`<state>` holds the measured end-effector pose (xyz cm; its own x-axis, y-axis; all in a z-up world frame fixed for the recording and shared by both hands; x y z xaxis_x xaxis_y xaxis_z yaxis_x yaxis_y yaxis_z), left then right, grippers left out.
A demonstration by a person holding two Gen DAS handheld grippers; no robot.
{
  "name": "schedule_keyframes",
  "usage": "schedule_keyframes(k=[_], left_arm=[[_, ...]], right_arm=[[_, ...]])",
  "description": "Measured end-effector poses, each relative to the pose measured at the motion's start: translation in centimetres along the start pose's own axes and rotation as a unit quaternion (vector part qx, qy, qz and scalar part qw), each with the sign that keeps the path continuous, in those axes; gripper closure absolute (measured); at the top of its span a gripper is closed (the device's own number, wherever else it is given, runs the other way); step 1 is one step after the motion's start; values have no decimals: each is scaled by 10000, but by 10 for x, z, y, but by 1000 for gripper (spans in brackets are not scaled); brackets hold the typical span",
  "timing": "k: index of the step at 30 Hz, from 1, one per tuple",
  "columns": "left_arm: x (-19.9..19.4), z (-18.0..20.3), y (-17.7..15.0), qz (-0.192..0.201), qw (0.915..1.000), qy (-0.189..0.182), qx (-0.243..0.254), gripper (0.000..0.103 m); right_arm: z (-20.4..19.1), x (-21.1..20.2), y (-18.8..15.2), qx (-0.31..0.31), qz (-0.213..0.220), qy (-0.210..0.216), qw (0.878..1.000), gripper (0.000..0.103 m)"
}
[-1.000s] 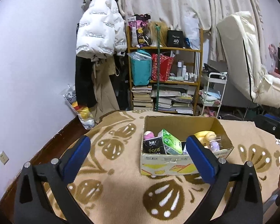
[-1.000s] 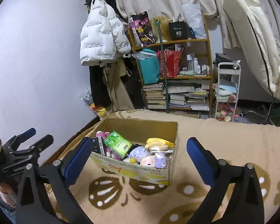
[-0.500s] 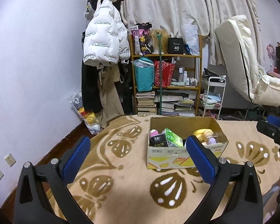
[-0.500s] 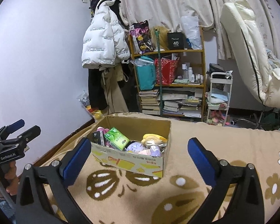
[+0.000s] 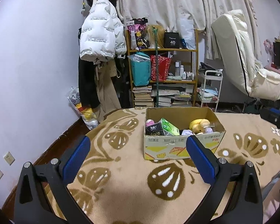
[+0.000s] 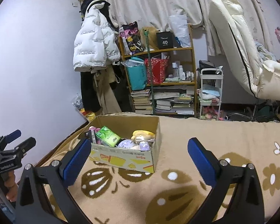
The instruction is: Organize soft objects
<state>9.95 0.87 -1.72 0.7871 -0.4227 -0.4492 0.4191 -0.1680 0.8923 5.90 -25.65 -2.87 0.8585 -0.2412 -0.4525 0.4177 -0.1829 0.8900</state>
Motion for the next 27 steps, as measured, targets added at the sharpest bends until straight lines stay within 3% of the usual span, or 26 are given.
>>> schedule_keyframes(k=[27], left_arm=[[14, -7, -8, -128, 9998, 110, -76, 2]], right_arm=[[9, 7, -6, -25, -48, -112, 9999, 0]])
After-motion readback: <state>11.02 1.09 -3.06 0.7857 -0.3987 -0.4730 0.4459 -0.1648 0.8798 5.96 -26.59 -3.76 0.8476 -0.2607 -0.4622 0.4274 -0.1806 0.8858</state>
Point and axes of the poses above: each gripper's, at about its wrist camera, not at the fingertips, and x roughly the way its jaws point, z to its right, y to its top, the point moved 10 cm from there along x, roughly the way its jaws point, and after that the axes turned 14 degrees about -y, right-handed, at the moved point
